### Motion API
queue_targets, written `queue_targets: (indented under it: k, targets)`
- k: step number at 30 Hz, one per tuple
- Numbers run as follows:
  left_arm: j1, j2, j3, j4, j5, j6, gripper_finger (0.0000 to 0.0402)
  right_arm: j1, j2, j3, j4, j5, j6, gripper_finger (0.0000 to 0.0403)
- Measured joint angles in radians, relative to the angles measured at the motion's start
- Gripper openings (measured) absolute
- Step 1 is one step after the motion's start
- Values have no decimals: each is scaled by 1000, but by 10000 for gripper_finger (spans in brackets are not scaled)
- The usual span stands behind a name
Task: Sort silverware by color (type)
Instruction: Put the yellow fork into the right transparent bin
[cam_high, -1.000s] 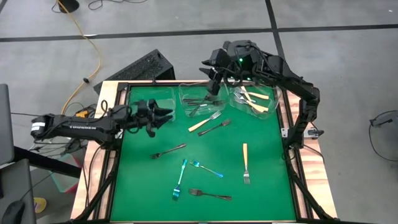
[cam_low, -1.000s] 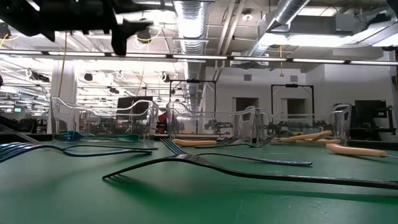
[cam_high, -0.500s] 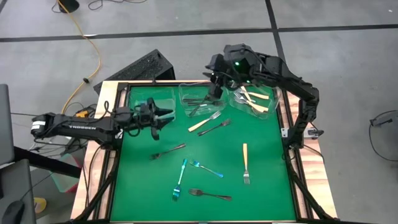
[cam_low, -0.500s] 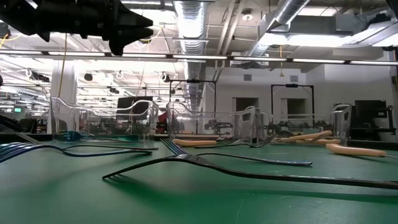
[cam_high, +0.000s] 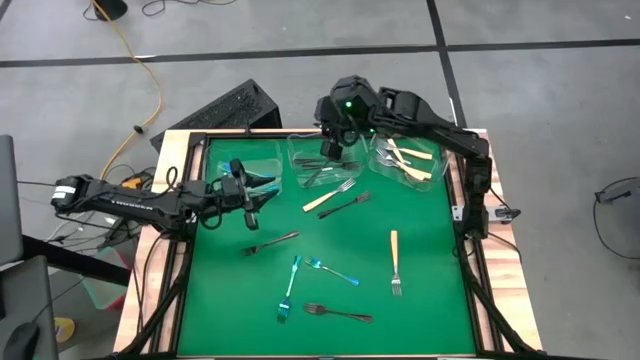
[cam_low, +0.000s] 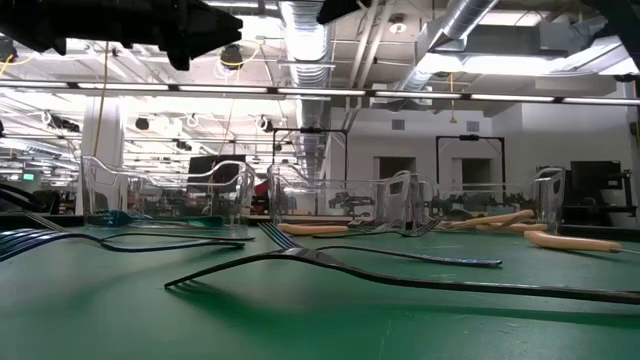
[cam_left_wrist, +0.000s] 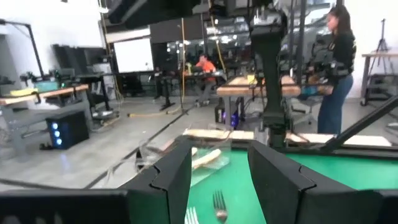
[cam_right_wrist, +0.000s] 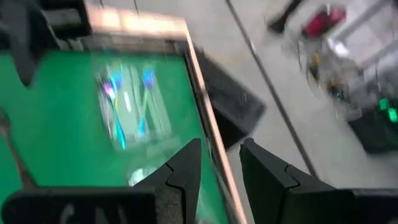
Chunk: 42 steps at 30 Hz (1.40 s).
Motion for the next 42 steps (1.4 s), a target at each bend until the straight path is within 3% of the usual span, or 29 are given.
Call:
queue_targets:
  k: [7,14,20,24,32,42]
  targets:
    - [0,-44,0,-6,-68,30,145,-55,22,1,87,-164,-21,133]
    - [0,-130,0,-43,-95,27,145,-84,19,3,99,-214,-44,133]
    - [1,-212,0,-138,-146,16,145,-120,14,3,95,-335,-111,133]
    - [1,-283,0,-186,-173,9,145,-158,15,3,83,-481,-197,133]
    - [1,-443,0,-319,-172,-34,145,-277,15,3,59,-706,-118,133]
    - [1,-608,0,-487,-166,-103,145,-339,-3,3,39,-869,-151,133]
